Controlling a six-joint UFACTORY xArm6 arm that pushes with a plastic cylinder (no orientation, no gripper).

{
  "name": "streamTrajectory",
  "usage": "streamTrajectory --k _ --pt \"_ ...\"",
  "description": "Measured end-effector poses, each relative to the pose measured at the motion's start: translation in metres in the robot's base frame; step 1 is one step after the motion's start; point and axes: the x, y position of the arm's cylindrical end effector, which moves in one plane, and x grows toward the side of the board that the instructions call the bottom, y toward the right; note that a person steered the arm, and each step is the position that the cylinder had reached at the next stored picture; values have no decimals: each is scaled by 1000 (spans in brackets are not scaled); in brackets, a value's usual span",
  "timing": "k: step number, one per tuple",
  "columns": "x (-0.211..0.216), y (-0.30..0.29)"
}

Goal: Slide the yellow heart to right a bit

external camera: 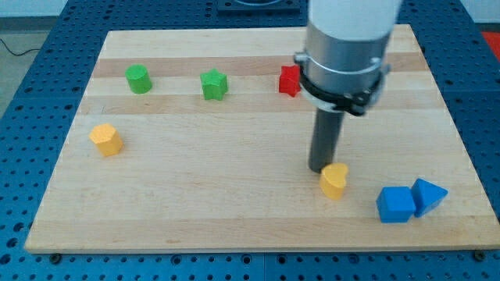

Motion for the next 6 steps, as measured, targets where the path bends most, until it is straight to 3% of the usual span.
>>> streamTrajectory --k 6 --pt "46 -2"
